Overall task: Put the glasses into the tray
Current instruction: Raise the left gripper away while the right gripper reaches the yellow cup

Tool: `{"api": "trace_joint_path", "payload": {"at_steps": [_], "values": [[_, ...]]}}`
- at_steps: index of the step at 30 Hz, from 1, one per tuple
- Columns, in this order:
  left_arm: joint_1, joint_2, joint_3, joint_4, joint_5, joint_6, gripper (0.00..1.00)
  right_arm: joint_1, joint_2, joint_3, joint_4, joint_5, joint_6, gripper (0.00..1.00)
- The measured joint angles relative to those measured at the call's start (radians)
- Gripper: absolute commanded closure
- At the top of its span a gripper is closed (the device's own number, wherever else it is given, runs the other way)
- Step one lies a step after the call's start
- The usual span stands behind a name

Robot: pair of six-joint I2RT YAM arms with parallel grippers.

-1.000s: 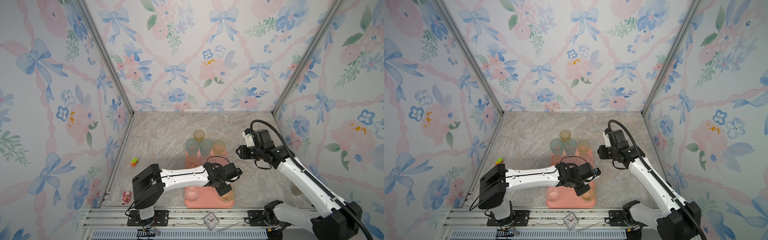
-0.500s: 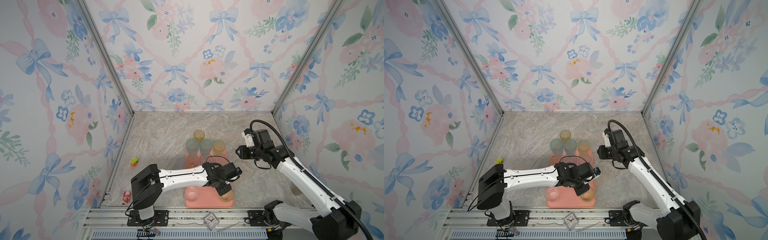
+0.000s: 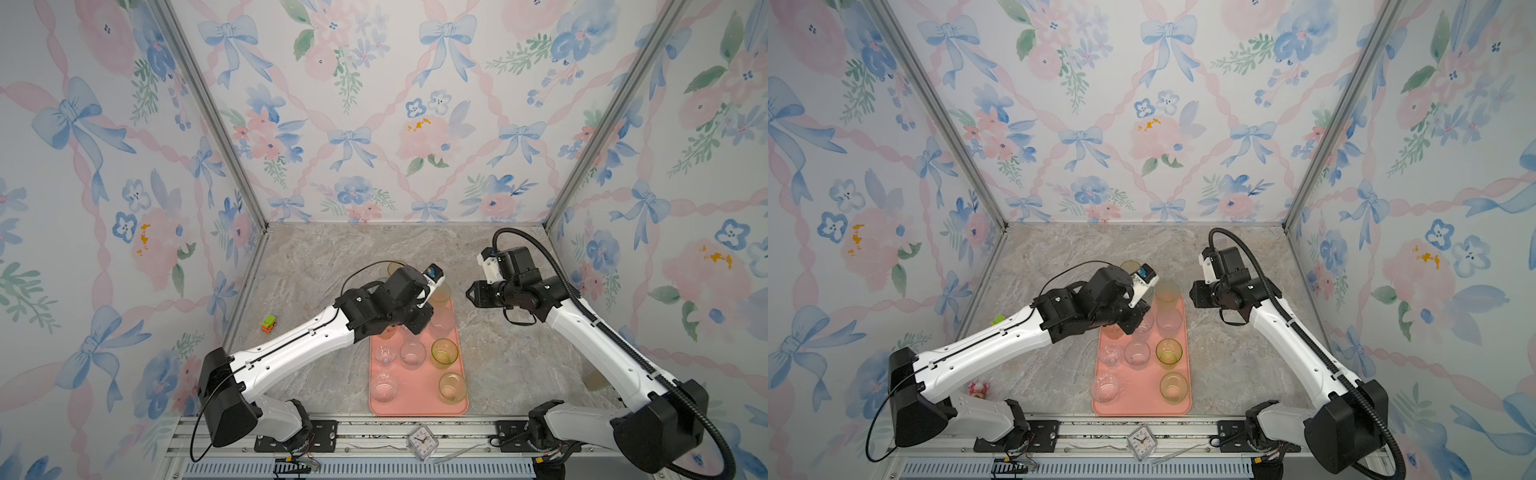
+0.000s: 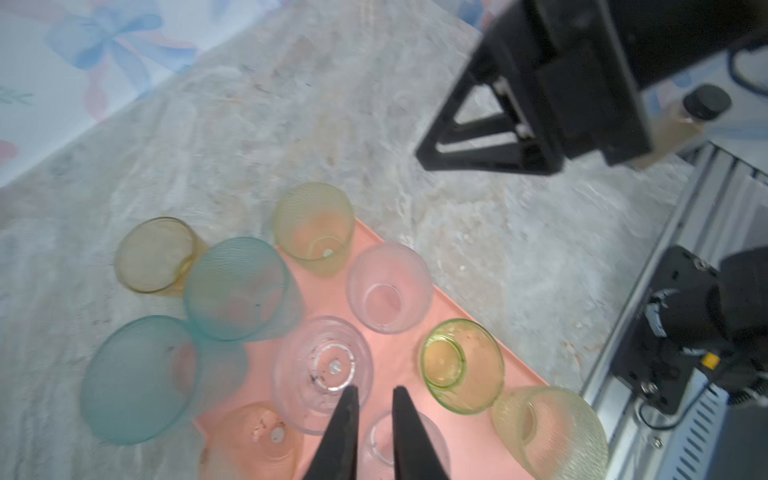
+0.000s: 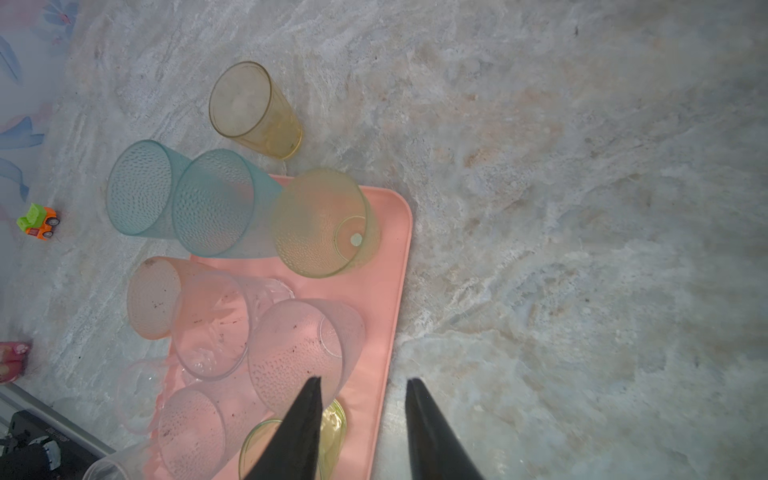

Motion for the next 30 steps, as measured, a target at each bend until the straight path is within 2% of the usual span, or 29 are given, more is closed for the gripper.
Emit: {"api": "trace_joint_path", "payload": {"at_steps": [5, 13, 22, 30], "values": [[0.159, -0.084, -0.045, 0.072, -0.010, -0.029, 0.80, 0.000, 0.107, 0.124, -0.002, -0.016, -0.032, 0.63], [0.354, -0.113, -0.202, 0.148, -0.009, -0.093, 0.78, 0.003, 0.409, 0.405, -0.056, -0.074, -0.105, 0.65], [0.441, -0.031, -0.177, 0.179, 0.017, -0.105, 0.78, 0.029, 0.801, 0.856, -0.188, -0.107, -0.172, 0.67], [0.465, 0.018, -0.149, 0.182, 0.045, -0.105, 0.78, 0.056, 1.008, 1.133, -0.292, -0.130, -0.192, 0.66]]}}
